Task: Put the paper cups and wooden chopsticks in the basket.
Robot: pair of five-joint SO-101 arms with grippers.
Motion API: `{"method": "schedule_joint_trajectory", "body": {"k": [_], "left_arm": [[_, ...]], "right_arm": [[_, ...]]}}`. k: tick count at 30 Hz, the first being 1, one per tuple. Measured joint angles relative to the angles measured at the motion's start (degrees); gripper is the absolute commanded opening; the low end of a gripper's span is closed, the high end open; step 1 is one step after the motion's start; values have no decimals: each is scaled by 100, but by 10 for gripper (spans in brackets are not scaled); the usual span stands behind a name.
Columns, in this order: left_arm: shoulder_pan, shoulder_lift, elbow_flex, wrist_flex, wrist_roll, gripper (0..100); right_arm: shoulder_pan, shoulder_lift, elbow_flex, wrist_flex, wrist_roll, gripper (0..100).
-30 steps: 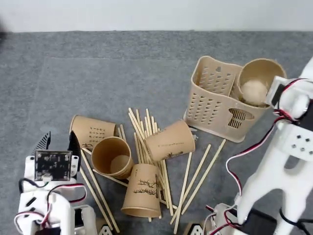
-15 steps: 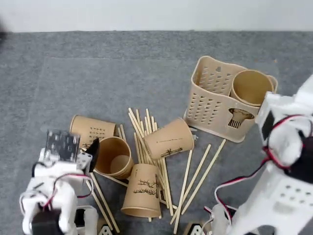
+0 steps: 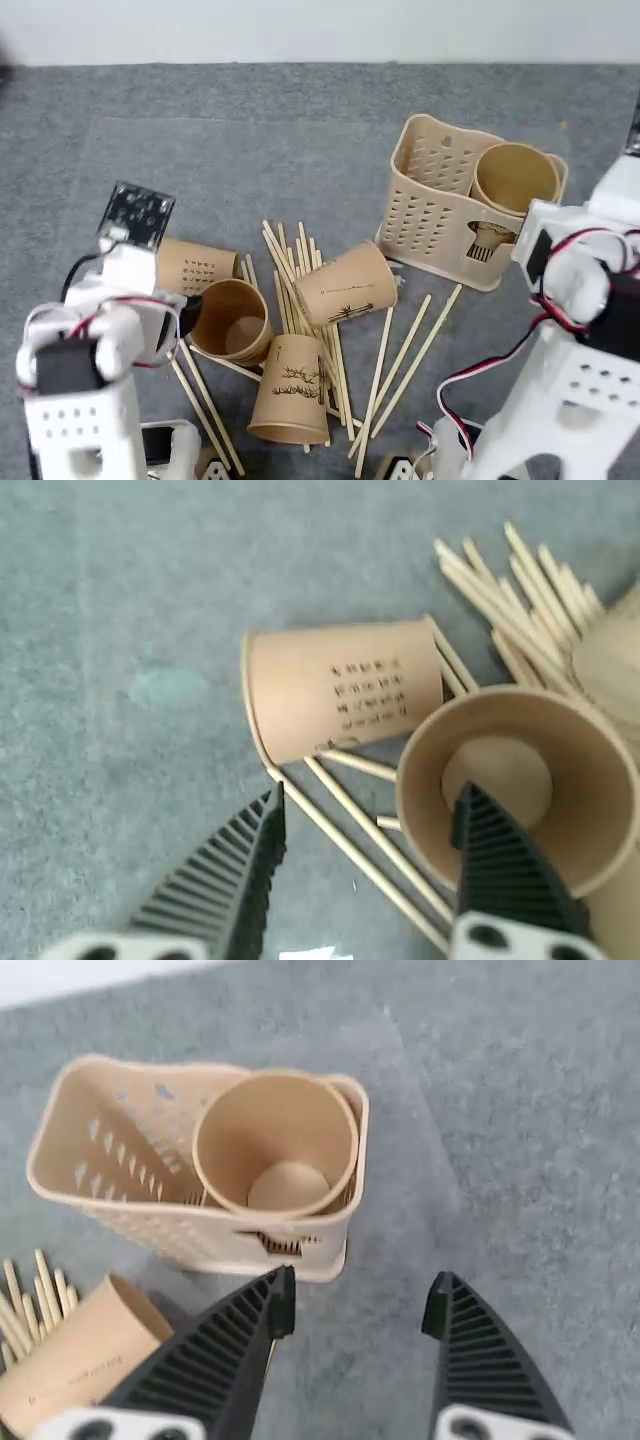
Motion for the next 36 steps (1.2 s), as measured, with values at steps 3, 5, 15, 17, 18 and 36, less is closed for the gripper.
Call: {"method": "schedule_joint_trajectory", "body": {"k": [3, 5, 15, 17, 18, 36], "left_arm": [[0, 615, 0, 0, -167, 265], [0, 1002, 0, 0, -290, 265], [0, 2110, 0, 0, -624, 243], [53, 2242, 0, 0, -607, 196], [105, 2312, 0, 0, -607, 168], [1433, 1925, -949, 334, -35, 13]], "right_arm": [[0, 0, 9, 0, 0, 216], [-9, 0, 9, 0, 0, 216], [-26, -862, 26, 0, 0, 216], [-26, -1037, 26, 0, 0, 216], [-26, -1108, 26, 0, 0, 216], [1468, -1213, 26, 0, 0, 215]]}}
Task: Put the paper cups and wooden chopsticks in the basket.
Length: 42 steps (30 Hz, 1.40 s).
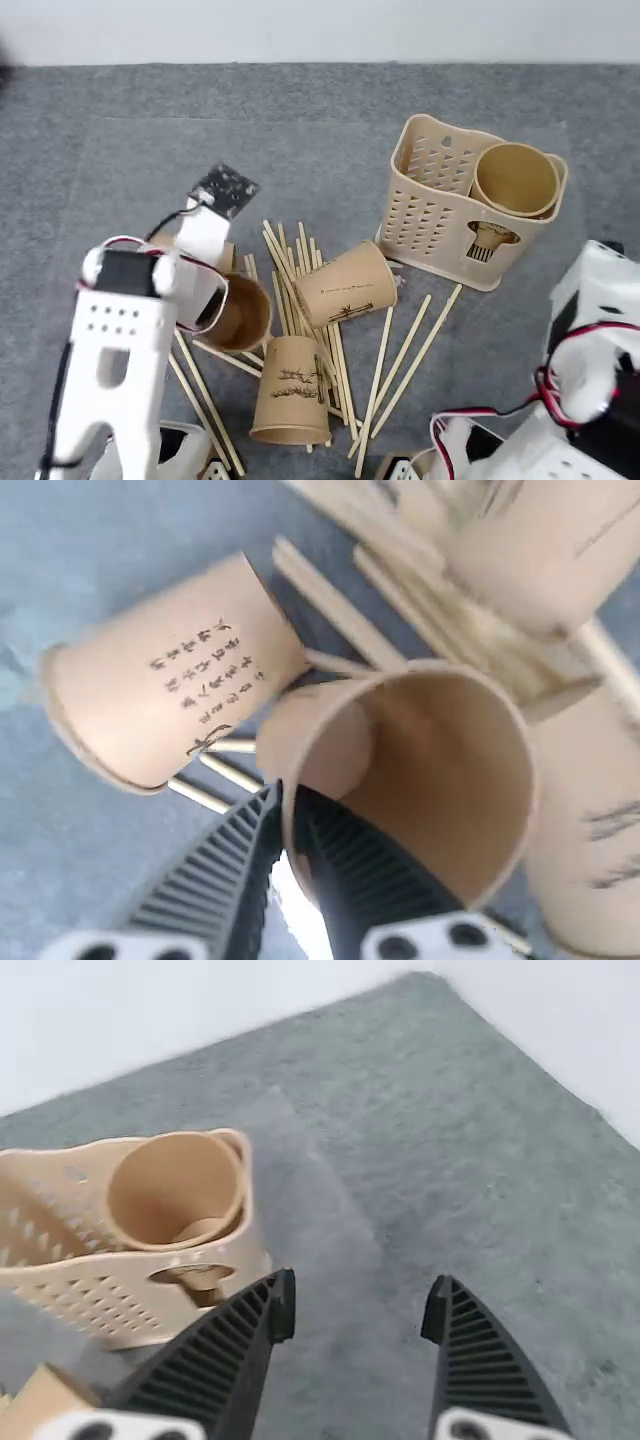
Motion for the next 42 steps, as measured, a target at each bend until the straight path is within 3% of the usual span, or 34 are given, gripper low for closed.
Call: {"method": "schedule_joint_trajectory", "body": {"k": [5, 13, 20, 27, 42], "left_arm": [[475, -448, -1169, 448, 686, 12], [1556, -527, -2418, 158, 1793, 12], [2497, -527, -2514, -1327, 2523, 12], [3411, -360, -2514, -3112, 2629, 12], [3974, 2646, -2734, -5565, 2629, 12]], "right_arm": [[554, -26, 0, 0, 0, 215], [993, 35, 554, 9, 0, 216], [1618, 79, 993, 9, 0, 216], [2207, 79, 1749, 9, 0, 216], [2224, 88, 3657, -651, 0, 216]]}}
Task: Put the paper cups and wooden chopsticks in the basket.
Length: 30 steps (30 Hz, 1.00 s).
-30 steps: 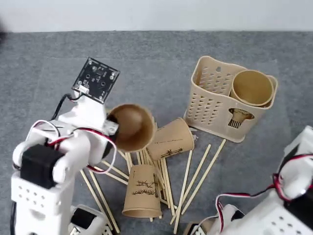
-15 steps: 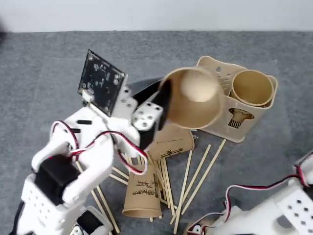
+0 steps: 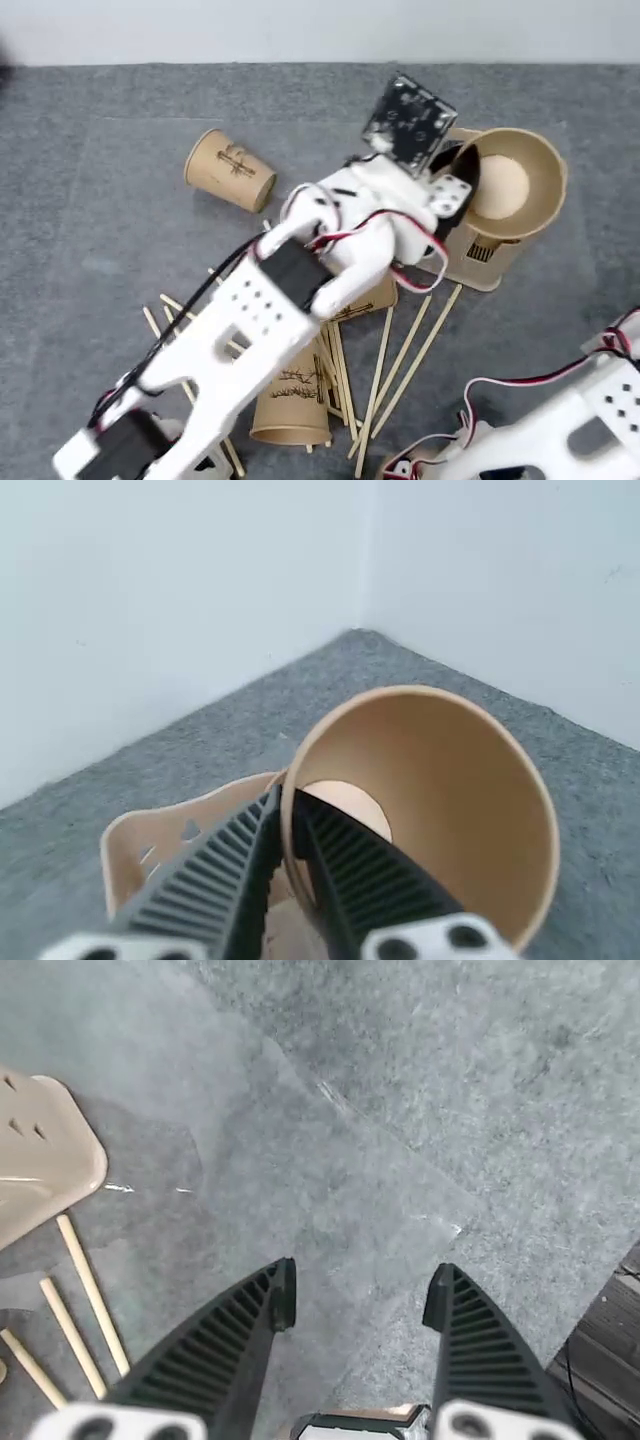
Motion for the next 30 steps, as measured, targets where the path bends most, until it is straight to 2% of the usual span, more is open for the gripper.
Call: {"method": "schedule_joint_trajectory", "body": {"k": [13, 30], "left_arm": [[-105, 1846, -1890, -88, 26, 12], [-352, 2013, -2259, -88, 9, 12]], "right_arm": [[35, 0, 334, -264, 0, 216], [35, 0, 334, -264, 0, 216]]}}
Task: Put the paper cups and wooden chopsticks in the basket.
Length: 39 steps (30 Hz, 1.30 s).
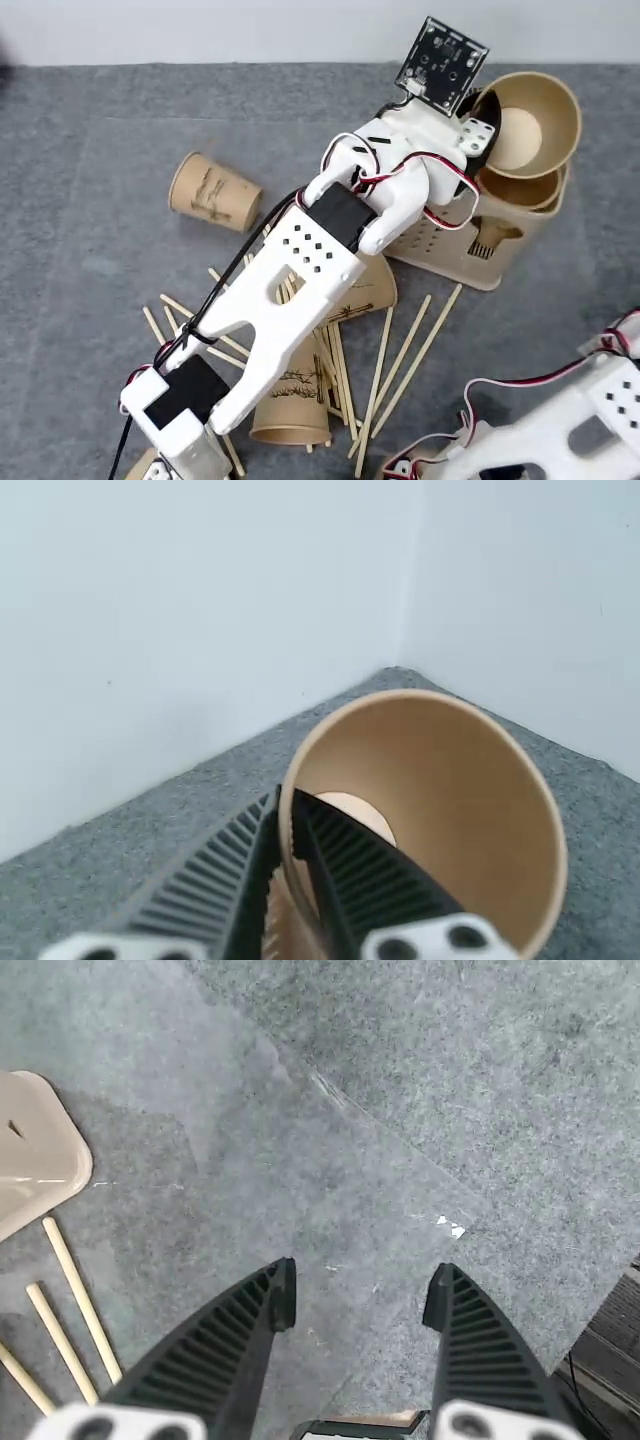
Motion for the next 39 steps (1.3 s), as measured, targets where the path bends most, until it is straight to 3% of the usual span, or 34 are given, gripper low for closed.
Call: {"method": "schedule_joint_trajectory", "body": {"k": [13, 19, 28, 39], "left_arm": [[0, 668, -9, -167, 9, 17], [0, 818, 0, -44, -9, 180], [-35, 809, -281, 1002, 264, 88], [-97, 800, -378, 1081, 264, 87]], "right_arm": [[0, 0, 0, 0, 0, 216], [0, 0, 0, 0, 0, 216], [0, 0, 0, 0, 0, 216], [0, 0, 0, 0, 0, 216]]}}
